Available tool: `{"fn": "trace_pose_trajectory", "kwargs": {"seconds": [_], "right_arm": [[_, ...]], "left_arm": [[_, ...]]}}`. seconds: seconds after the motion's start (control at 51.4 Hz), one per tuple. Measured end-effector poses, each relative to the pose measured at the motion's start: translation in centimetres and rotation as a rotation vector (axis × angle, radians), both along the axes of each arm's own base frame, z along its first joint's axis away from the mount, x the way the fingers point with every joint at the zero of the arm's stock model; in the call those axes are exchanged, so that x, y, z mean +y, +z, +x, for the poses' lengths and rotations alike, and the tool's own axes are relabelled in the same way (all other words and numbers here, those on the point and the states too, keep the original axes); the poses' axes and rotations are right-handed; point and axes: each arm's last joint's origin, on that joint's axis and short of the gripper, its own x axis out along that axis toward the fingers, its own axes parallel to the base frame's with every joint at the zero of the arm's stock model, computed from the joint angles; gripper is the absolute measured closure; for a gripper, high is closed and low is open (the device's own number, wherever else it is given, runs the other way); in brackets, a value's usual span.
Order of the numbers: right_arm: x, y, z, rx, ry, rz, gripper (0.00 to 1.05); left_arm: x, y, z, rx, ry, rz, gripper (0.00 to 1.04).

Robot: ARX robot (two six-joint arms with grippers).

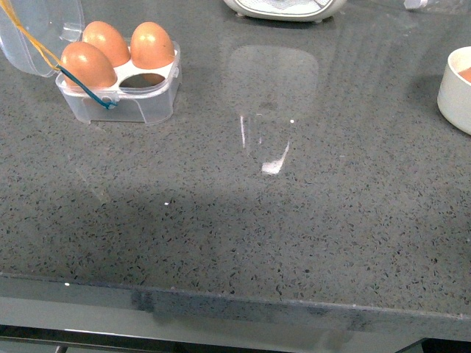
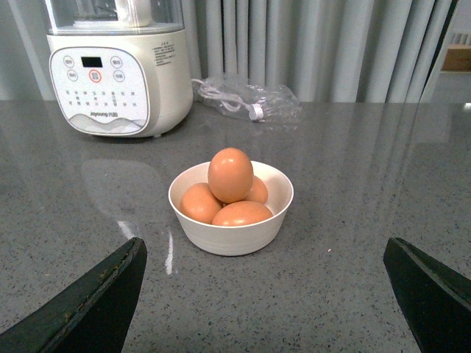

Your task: Put egg into box

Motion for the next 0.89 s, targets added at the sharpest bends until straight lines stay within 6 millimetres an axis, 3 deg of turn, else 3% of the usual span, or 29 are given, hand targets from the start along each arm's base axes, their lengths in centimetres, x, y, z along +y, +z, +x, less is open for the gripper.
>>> {"fn": "trace_pose_trajectory", "kwargs": {"seconds": [0.895], "right_arm": [[0.0,0.0,0.0,0.0,0.0,0.0,0.07]], "left_arm": [[0.0,0.0,0.0,0.0,0.0,0.0,0.07]]}}
